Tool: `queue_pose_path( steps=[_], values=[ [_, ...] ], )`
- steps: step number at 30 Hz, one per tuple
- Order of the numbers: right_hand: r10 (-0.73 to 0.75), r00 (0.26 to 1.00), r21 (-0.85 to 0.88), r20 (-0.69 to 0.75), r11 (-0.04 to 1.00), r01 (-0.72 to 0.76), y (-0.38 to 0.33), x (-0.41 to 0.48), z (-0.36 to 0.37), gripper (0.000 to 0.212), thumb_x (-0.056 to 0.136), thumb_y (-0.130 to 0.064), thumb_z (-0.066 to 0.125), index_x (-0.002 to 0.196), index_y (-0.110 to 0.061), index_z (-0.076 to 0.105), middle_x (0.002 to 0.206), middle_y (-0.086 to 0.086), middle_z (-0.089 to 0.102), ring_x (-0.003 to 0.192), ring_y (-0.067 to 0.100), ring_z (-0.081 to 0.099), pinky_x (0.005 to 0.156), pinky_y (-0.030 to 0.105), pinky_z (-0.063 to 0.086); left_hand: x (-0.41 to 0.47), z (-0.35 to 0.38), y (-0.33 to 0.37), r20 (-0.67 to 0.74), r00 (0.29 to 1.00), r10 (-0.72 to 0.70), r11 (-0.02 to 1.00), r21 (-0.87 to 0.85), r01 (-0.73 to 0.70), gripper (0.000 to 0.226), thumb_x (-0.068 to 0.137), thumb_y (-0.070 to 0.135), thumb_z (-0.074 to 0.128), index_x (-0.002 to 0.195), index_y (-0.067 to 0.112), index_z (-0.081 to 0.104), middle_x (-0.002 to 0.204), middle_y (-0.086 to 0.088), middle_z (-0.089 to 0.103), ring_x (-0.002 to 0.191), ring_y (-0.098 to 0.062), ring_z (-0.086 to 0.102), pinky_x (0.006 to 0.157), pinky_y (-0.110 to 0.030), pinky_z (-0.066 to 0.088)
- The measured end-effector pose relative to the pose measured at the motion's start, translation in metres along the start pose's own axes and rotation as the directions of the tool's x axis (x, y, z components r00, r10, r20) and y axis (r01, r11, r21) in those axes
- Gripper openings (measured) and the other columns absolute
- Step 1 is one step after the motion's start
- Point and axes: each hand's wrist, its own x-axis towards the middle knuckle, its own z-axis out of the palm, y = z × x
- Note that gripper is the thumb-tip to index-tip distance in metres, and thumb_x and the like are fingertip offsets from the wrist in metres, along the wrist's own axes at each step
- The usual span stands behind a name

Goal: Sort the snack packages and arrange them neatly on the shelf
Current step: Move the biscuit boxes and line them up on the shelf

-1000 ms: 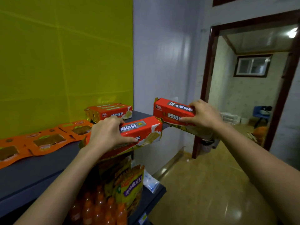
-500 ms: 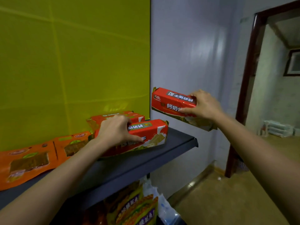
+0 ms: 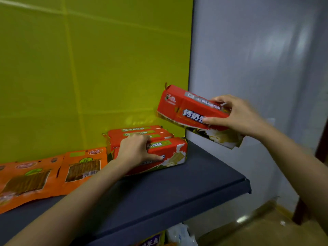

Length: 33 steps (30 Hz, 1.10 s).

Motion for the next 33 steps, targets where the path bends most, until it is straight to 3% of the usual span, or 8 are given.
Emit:
queue_pose_path(
  steps=[7,11,17,22,25,28,31,33],
  values=[
    [-0.173,0.94,0.244,0.295,0.964,0.101,0.012,0.015,0.02,0.062,0.055,-0.048,0.072,0.111,-0.034,0.052,0.102,-0.025,0.054,0.091,0.0,0.06,0.064,0.008,0.052,0.003,0.005,-0.006,-0.059,0.994,0.097,0.99,0.105,-0.09,0.082,0.063,0.078,0.045,0.125,0.026,0.057,0.124,-0.006,0.063,0.114,-0.026,0.057,0.094,-0.032,0.04],
    [-0.281,0.868,0.35,0.41,0.927,0.135,0.017,0.011,0.047,0.052,0.06,-0.038,0.079,0.105,-0.037,0.052,0.106,-0.023,0.054,0.093,0.001,0.061,0.069,0.008,0.053,-0.017,-0.013,-0.033,-0.16,0.974,0.158,0.982,0.132,-0.138,0.036,0.072,0.05,0.043,0.092,0.023,0.058,0.082,-0.007,0.071,0.085,-0.019,0.057,0.073,-0.03,0.031],
    [-0.389,0.808,0.186,0.443,0.921,0.341,0.019,0.008,0.106,0.065,0.062,-0.054,0.078,0.12,-0.036,0.054,0.12,-0.021,0.053,0.11,0.004,0.055,0.096,0.03,0.05,-0.058,-0.035,-0.063,-0.283,0.929,-0.24,0.959,-0.217,0.181,0.042,0.09,0.035,0.039,0.098,0.005,0.067,0.097,-0.011,0.07,0.096,-0.03,0.062,0.082,-0.031,0.041],
    [-0.393,0.816,0.032,0.424,0.907,0.42,0.016,0.005,0.126,0.068,0.066,-0.066,0.067,0.125,-0.038,0.05,0.135,-0.017,0.049,0.125,0.006,0.043,0.109,0.027,0.031,-0.077,-0.029,-0.031,-0.077,0.912,-0.402,0.818,-0.478,0.321,0.037,0.097,0.031,0.044,0.123,0.008,0.055,0.122,-0.005,0.06,0.116,-0.017,0.053,0.09,-0.025,0.036],
    [-0.495,0.831,-0.062,0.254,0.849,0.525,0.02,0.001,0.13,0.084,0.062,-0.086,0.041,0.127,-0.034,0.051,0.132,-0.018,0.048,0.126,0.005,0.037,0.11,0.026,0.013,-0.082,-0.023,-0.014,0.077,0.86,-0.504,0.617,-0.665,0.421,0.048,0.097,0.037,0.037,0.141,0.017,0.036,0.133,0.011,0.04,0.122,-0.003,0.036,0.096,-0.02,0.025],
    [-0.227,0.974,0.237,0.019,0.947,0.216,0.034,-0.008,0.133,0.08,0.072,-0.077,0.043,0.136,-0.03,0.04,0.133,-0.023,0.032,0.127,0.0,0.029,0.11,0.032,0.023,-0.084,-0.012,-0.004,0.145,0.762,-0.632,0.366,-0.81,0.458,0.054,0.096,0.043,0.033,0.145,0.021,0.028,0.146,0.005,0.035,0.129,-0.011,0.037,0.092,-0.021,0.024],
    [0.163,0.959,0.693,0.23,0.665,-0.28,0.041,-0.015,0.134,0.052,0.094,-0.053,0.037,0.141,-0.031,0.029,0.134,-0.01,0.044,0.108,0.004,0.053,0.078,0.022,0.053,-0.076,0.0,0.0,0.206,0.71,-0.673,0.205,-0.87,0.448,0.05,0.1,0.037,0.028,0.146,0.019,0.027,0.139,0.002,0.04,0.125,-0.012,0.038,0.089,-0.021,0.024],
    [0.25,0.878,0.735,0.408,0.481,-0.478,0.046,-0.016,0.139,0.042,0.098,-0.051,0.024,0.13,-0.03,0.041,0.105,-0.008,0.061,0.08,0.0,0.062,0.054,0.012,0.048,-0.069,0.007,-0.001,0.189,0.681,-0.708,0.187,-0.879,0.439,0.048,0.101,0.036,0.028,0.144,0.015,0.032,0.126,0.007,0.041,0.117,-0.009,0.038,0.093,-0.023,0.026]
  ],
)
